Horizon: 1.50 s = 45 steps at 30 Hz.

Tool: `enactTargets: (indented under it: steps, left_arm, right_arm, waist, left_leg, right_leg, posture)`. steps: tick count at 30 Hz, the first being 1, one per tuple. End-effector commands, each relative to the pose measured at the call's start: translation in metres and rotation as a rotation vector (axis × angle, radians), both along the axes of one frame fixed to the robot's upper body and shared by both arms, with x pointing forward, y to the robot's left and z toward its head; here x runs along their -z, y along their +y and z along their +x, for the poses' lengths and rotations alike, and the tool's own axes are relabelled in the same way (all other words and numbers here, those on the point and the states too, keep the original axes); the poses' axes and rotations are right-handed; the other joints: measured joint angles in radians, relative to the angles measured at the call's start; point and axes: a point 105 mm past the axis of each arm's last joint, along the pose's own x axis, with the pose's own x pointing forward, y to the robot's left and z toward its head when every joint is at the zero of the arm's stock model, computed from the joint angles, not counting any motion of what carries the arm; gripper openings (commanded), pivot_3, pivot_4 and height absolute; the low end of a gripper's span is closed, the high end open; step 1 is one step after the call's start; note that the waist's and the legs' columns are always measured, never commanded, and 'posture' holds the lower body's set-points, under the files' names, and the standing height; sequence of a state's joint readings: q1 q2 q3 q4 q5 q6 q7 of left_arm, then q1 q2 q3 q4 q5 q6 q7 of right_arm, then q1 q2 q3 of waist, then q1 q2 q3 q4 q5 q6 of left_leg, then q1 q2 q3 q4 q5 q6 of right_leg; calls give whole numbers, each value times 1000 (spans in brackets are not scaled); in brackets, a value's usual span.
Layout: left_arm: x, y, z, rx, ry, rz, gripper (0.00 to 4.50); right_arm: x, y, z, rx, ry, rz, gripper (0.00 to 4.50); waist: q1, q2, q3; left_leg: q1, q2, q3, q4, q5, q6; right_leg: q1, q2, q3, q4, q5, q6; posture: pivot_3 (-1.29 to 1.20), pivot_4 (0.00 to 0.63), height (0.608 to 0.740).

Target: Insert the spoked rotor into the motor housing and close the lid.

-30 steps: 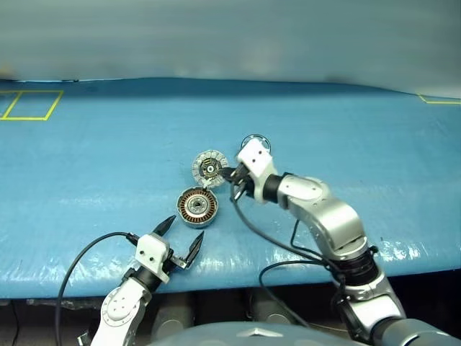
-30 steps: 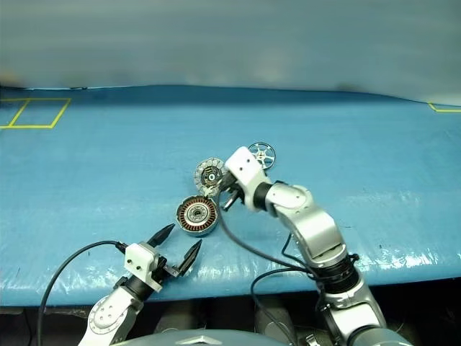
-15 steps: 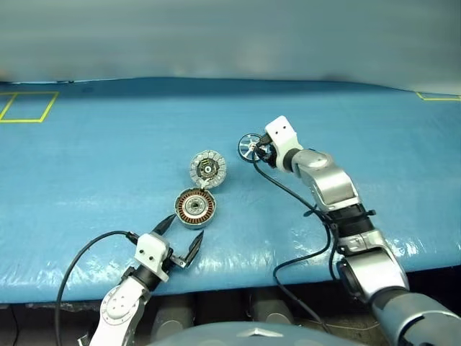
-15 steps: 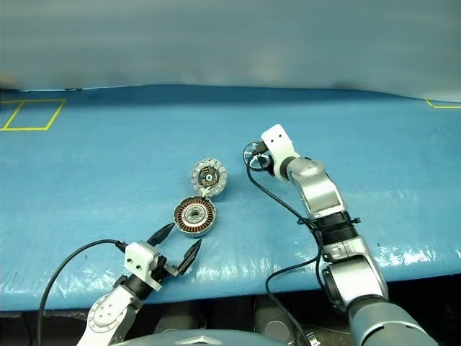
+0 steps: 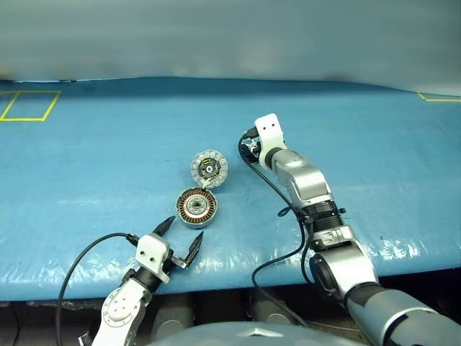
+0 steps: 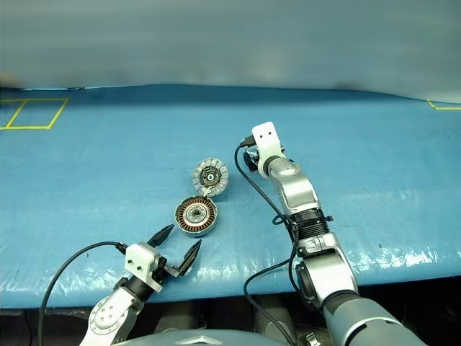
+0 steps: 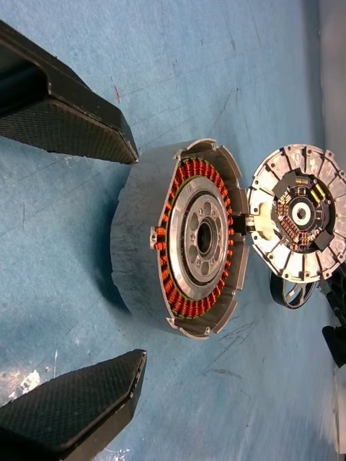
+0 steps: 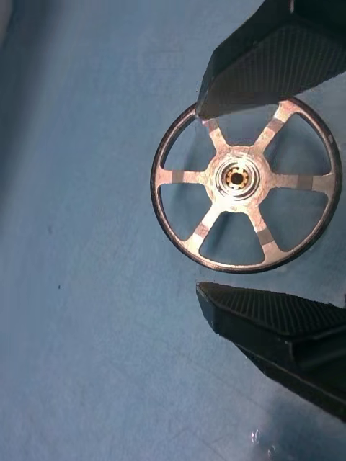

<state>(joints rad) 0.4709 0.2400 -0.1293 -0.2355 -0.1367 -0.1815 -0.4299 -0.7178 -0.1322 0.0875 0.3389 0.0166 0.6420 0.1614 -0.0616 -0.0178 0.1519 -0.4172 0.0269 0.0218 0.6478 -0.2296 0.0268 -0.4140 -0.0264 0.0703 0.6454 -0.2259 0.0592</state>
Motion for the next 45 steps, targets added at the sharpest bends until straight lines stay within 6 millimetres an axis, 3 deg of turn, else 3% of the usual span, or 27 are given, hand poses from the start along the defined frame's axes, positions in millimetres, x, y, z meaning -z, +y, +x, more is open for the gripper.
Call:
enactTargets:
  steps: [1,15,28,36,39,43,45]
  left_arm:
    - [-10,-5,1,11,-35,-7,4500]
    - [-12,-5,1,7,-38,-9,4500]
    - [-12,-1,-1,-9,-34,0,4500]
    - [-13,-2,2,7,-42,1,4500]
    - [-13,-2,3,7,-44,2,4500]
    - [-11,-1,2,2,-42,5,4500]
    - [-10,0,1,-1,-40,7,4500]
  right_arm:
    - [-15,-4,3,24,-58,12,3705]
    - [5,9,10,46,-16,47,3705]
    - [4,4,17,87,-11,148,3705]
    - [17,2,16,95,20,100,3705]
    - [25,0,16,101,41,73,3175]
    - [29,-2,16,106,51,61,1873]
    - [29,-2,16,105,50,56,1476]
  waist:
    - [0,0,0]
    - [-5,0,0]
    - [-6,1,0]
    - [-6,1,0]
    - [-7,1,0]
    - [-8,1,0]
    - [-8,1,-1]
  left_leg:
    - [0,0,0,0,0,0]
    - [0,0,0,0,0,0]
    - [0,0,0,0,0,0]
    - [0,0,0,0,0,0]
    - [1,0,0,0,0,0]
    - [2,0,1,0,0,0]
    - [4,0,0,0,0,0]
  right_leg:
    - [0,0,0,0,0,0]
    - [0,0,0,0,1,1]
    - [0,0,0,0,0,1]
    - [0,0,0,0,0,1]
    - [0,0,0,0,0,1]
    - [2,0,1,0,0,-1]
    - [4,0,1,0,0,-1]
  posture:
    - [0,150,740]
    - [0,150,740]
    - [0,150,740]
    - [0,150,740]
    - [0,150,740]
    - [0,150,740]
    - [0,150,740]
